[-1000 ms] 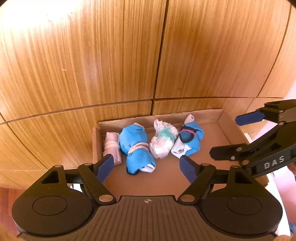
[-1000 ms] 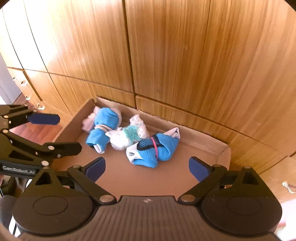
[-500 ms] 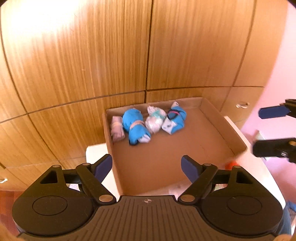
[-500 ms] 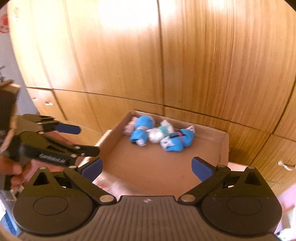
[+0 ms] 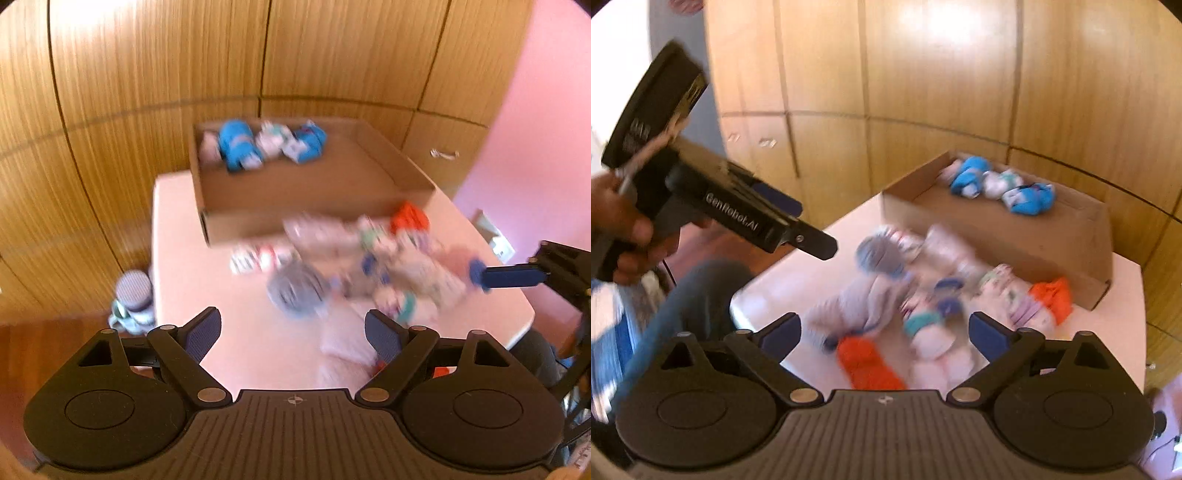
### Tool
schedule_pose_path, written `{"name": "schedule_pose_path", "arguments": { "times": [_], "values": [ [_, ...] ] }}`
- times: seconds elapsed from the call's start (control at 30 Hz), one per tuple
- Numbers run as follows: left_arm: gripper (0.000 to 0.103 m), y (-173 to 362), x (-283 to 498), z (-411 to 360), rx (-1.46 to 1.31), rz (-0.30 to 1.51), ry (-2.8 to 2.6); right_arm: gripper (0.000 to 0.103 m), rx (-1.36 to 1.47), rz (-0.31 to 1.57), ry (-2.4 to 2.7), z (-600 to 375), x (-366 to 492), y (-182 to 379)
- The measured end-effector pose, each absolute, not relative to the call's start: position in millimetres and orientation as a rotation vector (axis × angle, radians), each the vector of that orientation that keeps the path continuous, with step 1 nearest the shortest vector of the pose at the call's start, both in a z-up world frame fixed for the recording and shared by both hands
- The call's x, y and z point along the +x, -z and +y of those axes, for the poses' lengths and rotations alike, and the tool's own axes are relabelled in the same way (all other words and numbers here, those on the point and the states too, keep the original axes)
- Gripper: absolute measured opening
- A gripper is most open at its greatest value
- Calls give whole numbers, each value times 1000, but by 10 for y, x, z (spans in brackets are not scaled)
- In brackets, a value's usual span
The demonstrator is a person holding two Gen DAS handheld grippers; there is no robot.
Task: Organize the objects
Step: 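Grasp the orange bundle with the right gripper while the left grasps the white knit roll, then lower both held bundles into the tray and open both grippers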
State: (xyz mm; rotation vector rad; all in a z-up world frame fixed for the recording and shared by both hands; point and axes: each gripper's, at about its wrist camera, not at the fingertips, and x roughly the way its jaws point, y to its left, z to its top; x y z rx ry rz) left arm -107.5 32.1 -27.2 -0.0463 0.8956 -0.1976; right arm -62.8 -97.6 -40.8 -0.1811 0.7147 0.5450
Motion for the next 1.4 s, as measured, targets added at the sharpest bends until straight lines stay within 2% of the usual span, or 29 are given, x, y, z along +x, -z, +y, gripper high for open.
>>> {"name": "schedule_pose_path", "arguments": {
  "times": [0.1, 0.17, 0.37, 0.5, 0.57, 0.67, 0.77, 0.87, 0.97, 1.03, 1.1, 1.4],
  "values": [
    [89, 432, -1116, 254, -76, 931, 206, 90, -263, 698, -584, -910, -614, 550],
    [89, 525, -1128, 210, -79, 954, 210, 80, -293, 709, -594, -873, -604, 627],
    [89, 764, -1098, 139, -84, 1000, 212, 64, -328, 748, -612, -803, -577, 829],
    [89, 857, -1085, 68, -62, 1013, 227, 59, -345, 757, -623, -767, -588, 910],
    [89, 900, -1059, 59, -68, 1022, 232, 47, -358, 765, -632, -743, -588, 941],
    [89, 929, -1033, 38, -60, 1020, 234, 40, -371, 764, -626, -735, -608, 969],
    [88, 934, -1015, 6, -48, 1013, 245, 37, -355, 761, -621, -772, -631, 953],
    [82, 936, -1017, -43, -31, 1001, 265, 35, -346, 753, -621, -809, -688, 911],
    [69, 928, -1018, -74, -18, 992, 280, 35, -341, 745, -619, -857, -722, 855],
    [52, 914, -1005, -77, -33, 998, 289, 35, -335, 741, -618, -895, -739, 805],
    [47, 894, -1006, -79, -32, 998, 288, 35, -311, 733, -619, -949, -750, 739],
    [46, 568, -972, -73, -43, 959, 318, 35, -163, 658, -578, -1311, -630, 273]
  ]
}}
